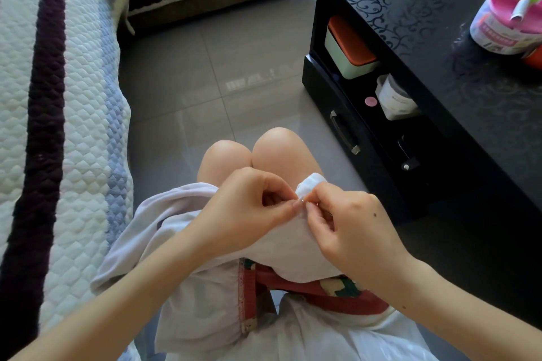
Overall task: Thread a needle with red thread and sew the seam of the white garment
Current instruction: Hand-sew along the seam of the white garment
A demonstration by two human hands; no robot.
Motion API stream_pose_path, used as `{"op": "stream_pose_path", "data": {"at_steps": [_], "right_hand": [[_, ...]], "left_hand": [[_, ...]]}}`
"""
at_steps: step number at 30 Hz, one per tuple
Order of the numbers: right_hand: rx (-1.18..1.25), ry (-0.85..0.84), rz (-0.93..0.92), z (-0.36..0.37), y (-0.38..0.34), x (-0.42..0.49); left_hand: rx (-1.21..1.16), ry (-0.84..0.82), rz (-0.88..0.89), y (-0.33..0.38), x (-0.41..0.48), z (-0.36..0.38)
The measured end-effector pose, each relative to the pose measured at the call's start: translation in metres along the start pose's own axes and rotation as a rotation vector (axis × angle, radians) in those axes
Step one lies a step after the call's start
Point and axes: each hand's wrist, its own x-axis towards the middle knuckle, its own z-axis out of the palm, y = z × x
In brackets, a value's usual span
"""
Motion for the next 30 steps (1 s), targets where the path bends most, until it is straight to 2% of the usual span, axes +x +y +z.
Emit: {"op": "stream_pose_path", "data": {"at_steps": [5, 12, 19, 23, 30], "right_hand": [[0.142, -0.062, 0.108, -0.004, 0.008, -0.003], [0.490, -0.160, 0.315, -0.013, 0.011, 0.003], [0.831, -0.312, 0.539, -0.026, 0.015, 0.012], [0.855, -0.432, 0.558, -0.026, 0.022, 0.013], [1.020, -0.526, 0.596, -0.020, 0.032, 0.016]], "left_hand": [[-0.060, -0.017, -0.089, 0.000, -0.004, -0.008], [-0.111, -0.028, -0.151, -0.001, -0.003, -0.007], [-0.327, -0.164, -0.230, -0.005, 0.001, -0.009], [-0.452, -0.229, -0.251, -0.008, 0.003, -0.010], [-0.620, -0.285, -0.272, -0.012, 0.005, -0.011]]}}
